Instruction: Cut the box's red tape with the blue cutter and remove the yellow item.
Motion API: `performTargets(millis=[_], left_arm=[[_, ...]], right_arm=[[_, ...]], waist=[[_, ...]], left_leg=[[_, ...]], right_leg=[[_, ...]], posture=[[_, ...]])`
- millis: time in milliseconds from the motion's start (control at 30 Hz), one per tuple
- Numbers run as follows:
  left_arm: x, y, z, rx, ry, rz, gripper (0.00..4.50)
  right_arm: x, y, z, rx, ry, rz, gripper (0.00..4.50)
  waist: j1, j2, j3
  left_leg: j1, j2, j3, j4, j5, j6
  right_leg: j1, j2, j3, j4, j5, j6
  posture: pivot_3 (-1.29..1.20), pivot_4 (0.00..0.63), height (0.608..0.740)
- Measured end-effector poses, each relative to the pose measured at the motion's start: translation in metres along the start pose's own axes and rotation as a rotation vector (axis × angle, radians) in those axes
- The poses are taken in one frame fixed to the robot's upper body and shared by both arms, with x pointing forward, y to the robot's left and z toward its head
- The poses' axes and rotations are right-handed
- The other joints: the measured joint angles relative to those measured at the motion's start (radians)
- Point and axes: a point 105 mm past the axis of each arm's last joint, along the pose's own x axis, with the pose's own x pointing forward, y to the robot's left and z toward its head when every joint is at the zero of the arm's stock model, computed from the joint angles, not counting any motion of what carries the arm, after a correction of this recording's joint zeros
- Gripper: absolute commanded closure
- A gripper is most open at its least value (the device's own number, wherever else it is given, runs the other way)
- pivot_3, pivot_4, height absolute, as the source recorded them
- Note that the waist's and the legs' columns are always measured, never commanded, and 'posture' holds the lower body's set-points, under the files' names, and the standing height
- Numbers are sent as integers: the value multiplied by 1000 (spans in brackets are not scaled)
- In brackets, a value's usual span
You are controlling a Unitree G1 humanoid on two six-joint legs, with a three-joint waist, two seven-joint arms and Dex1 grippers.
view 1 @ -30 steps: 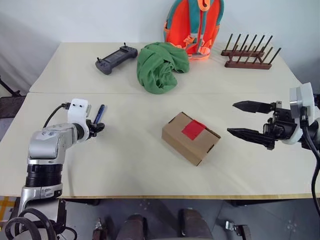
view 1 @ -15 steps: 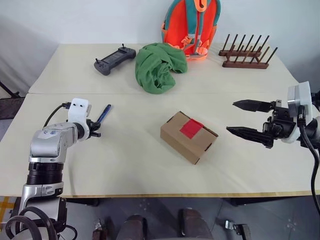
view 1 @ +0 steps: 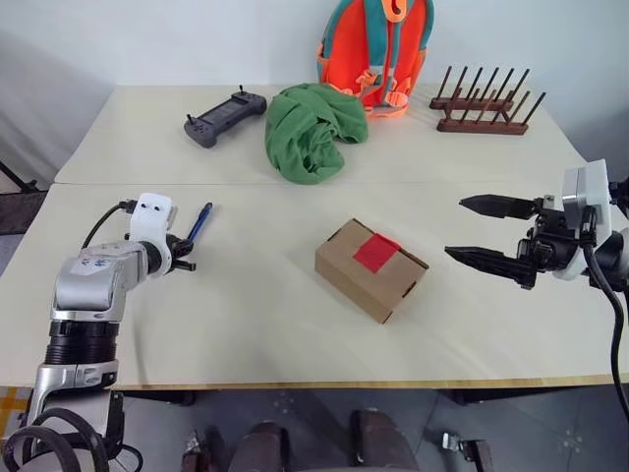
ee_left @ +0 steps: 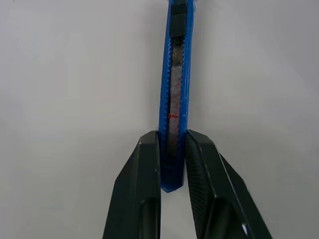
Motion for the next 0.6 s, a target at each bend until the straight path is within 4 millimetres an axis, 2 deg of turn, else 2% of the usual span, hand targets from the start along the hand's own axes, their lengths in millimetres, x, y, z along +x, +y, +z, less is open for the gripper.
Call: performTargets(millis=[133,367,500,600], left_arm=[[-7,3,-1,77,-51,-60,3924],[-44,-13,12,360,-244,-339,3924],[-66,-30,-2,524,-278,-560,3924],[-75,-35,-23,681,-194,-662,3924]], right_arm=[[3,-2,5,-17,-11,-7,0],[15,3,18,-58,-49,18,0],[24,7,25,-81,-67,49,0],[38,20,26,-108,-47,123,0]], waist=[[5,-1,0],[11,0,1],[14,1,2],[11,2,2]], left_leg=[[-2,0,-2,-2,0,0],[-2,0,-3,-10,0,0],[-2,0,-3,-13,0,0],[-2,0,-3,-14,-1,0]], right_leg=[[-1,-1,-3,-3,0,0],[-1,-2,-8,-9,0,0],[-1,-2,-9,-10,0,0],[-1,-1,-9,-10,0,0]], posture=[[0,150,740],[0,150,740],[0,150,740],[0,150,740]])
